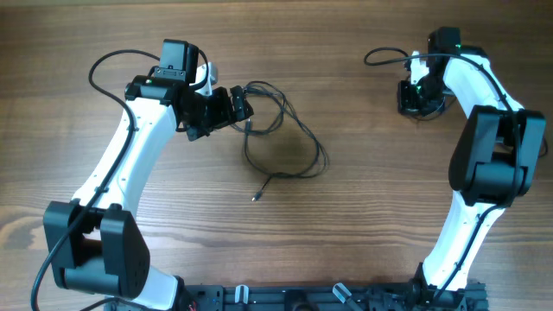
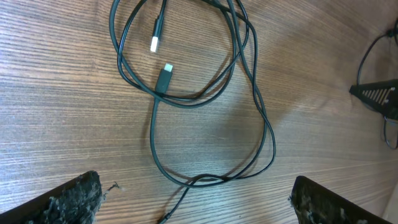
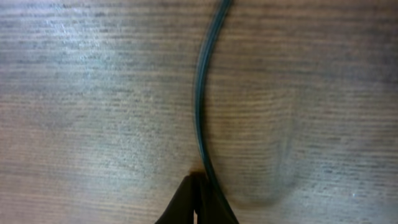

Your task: Untangle cables

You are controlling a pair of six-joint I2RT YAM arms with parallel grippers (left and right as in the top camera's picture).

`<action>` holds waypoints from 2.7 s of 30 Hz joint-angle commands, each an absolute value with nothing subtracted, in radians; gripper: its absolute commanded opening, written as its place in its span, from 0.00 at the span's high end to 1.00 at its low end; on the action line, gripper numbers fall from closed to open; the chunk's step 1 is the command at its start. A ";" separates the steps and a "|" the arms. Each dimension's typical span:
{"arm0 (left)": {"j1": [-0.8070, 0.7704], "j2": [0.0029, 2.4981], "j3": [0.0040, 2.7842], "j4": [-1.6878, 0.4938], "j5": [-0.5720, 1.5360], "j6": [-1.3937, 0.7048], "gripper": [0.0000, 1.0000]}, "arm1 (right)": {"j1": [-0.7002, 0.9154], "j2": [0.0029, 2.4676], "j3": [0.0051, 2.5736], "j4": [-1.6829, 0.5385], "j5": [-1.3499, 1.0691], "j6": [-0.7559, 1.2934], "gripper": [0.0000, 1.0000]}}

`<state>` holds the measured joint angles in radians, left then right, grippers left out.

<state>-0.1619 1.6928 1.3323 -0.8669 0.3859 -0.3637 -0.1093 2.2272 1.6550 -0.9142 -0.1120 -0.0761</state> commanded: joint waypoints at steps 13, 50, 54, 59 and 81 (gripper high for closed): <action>-0.165 1.703 1.327 -0.864 0.380 -0.347 0.00 | -0.307 2.255 1.560 -0.617 0.150 0.035 0.88; -0.165 1.703 1.327 -0.864 0.380 -0.347 0.00 | -0.636 2.044 1.693 -0.571 -0.086 0.175 0.24; -0.165 1.703 1.327 -0.864 0.380 -0.347 0.00 | -0.682 2.080 1.693 -0.573 -0.085 0.186 0.27; -0.165 1.703 1.327 -0.864 0.380 -0.347 0.00 | -0.706 2.156 1.693 -0.556 -0.059 0.183 0.96; -0.165 1.703 1.327 -0.864 0.380 -0.347 0.00 | -0.708 2.304 1.693 -0.912 -0.145 0.367 0.96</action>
<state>-0.1619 1.6928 1.3323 -0.8669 0.3859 -0.3634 -0.7059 2.2688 1.7226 -0.8577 -0.0628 0.2913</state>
